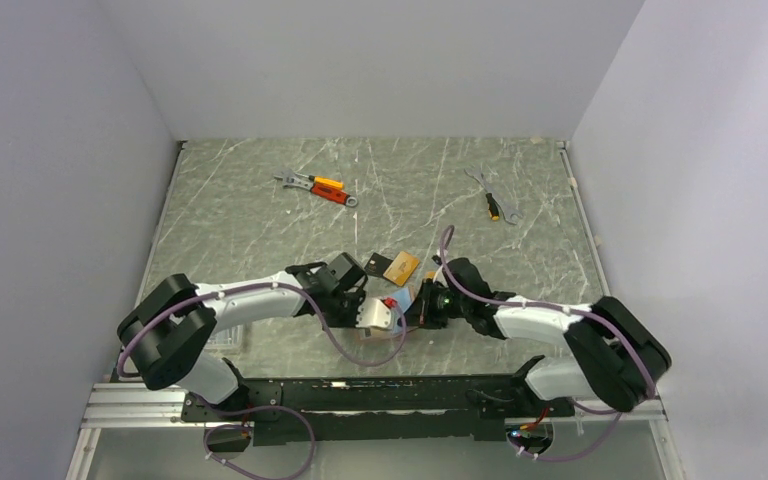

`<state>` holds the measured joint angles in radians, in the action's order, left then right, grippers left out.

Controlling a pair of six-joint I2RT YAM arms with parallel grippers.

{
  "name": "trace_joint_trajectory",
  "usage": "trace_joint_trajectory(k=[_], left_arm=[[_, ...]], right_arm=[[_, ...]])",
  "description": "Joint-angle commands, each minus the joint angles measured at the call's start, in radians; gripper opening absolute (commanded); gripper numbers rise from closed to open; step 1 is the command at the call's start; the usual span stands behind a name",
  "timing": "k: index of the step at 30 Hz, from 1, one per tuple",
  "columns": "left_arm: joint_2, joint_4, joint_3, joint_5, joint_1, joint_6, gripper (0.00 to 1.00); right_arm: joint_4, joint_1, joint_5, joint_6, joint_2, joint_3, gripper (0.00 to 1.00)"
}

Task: Put the credit cards into the card holder
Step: Pick up the card holder from the center of the board.

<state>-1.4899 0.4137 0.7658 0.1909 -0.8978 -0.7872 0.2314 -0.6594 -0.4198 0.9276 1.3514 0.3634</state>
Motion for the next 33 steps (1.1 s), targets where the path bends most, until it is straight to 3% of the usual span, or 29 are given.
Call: trace_joint_trajectory(k=[1,8,12,15,21,28,33], left_arm=[[0.048,0.134,0.11,0.169,0.129,0.04,0.12],[0.091,0.164,0.256,0.543,0.489,0.11,0.15],[0.048,0.165,0.289,0.726,0.566,0.157,0.16],[0.049,0.186,0.27,0.809,0.579,0.137,0.14],[0.187,0.236,0.172,0.902,0.567,0.076,0.15],[0.208,0.46,0.249,1.019,0.537,-0.073,0.16],[0.2,0.518,0.272,0.996,0.478,-0.105,0.15]], right_arm=[[-0.12,-0.019,0.073,-0.091,-0.144,0.076,0.0],[-0.359,-0.144,0.078,-0.235,-0.278,0.229,0.0],[-0.515,-0.213,0.103,-0.306,-0.311,0.389,0.0],[-0.559,-0.248,0.133,-0.355,-0.378,0.462,0.0],[-0.327,-0.248,0.124,-0.317,-0.5,0.367,0.0],[-0.172,-0.2,0.082,-0.264,-0.387,0.31,0.0],[-0.096,-0.171,0.052,-0.222,-0.329,0.289,0.0]])
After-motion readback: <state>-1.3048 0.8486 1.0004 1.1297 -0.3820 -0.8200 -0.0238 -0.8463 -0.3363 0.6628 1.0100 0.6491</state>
